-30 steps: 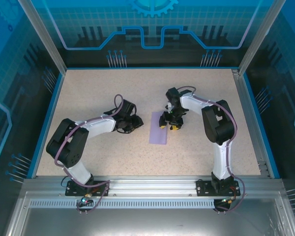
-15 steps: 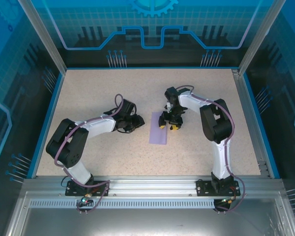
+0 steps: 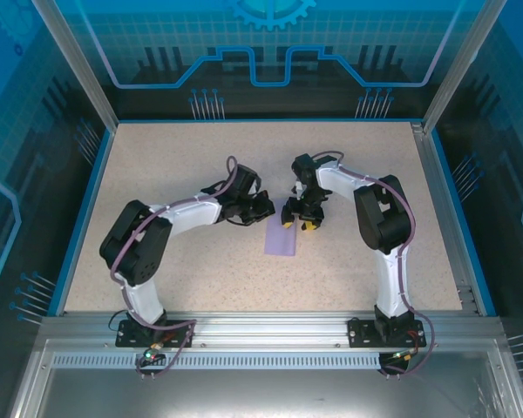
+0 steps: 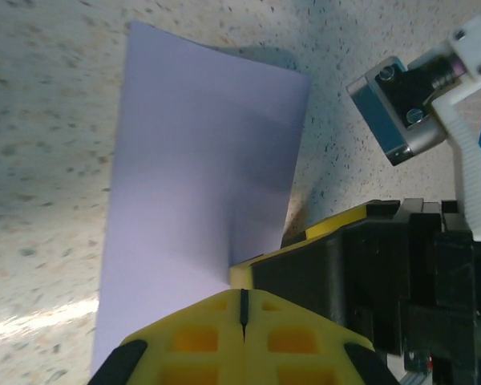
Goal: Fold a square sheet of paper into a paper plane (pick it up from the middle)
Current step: Hold the square sheet of paper at the center of the table.
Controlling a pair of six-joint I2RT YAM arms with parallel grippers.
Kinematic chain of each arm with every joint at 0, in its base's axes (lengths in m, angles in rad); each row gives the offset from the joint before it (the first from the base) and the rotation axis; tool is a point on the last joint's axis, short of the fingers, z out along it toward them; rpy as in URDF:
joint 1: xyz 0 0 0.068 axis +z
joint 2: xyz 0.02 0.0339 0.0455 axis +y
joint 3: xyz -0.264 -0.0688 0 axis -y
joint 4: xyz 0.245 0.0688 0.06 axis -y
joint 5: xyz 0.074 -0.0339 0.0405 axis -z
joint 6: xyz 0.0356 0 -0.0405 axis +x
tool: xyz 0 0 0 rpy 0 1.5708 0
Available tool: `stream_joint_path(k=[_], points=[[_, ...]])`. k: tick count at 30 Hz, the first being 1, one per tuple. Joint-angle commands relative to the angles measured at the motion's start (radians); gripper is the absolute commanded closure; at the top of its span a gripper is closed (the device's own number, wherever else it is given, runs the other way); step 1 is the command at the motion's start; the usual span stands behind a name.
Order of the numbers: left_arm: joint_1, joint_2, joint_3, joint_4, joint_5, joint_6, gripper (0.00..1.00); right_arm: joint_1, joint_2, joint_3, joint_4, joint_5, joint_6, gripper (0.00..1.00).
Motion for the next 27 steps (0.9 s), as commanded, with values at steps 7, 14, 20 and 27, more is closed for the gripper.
stream_joint_path(k=[7,14,20,27], points=[[-0.065,0.096,0.162,-0.279,-0.184,0.048,1.0,-0.009,0.107,-0.079,0.078,0.181,0.005,0.37],[-0.067,0.118,0.166,-0.277,-0.18,0.058,1.0,-0.006,0.113,-0.082,0.083,0.177,0.006,0.37],[-0.068,0.162,0.193,-0.282,-0.157,0.065,1.0,-0.005,0.114,-0.088,0.087,0.174,0.006,0.37],[-0.069,0.185,0.192,-0.291,-0.166,0.065,1.0,-0.006,0.117,-0.087,0.086,0.172,0.002,0.37]])
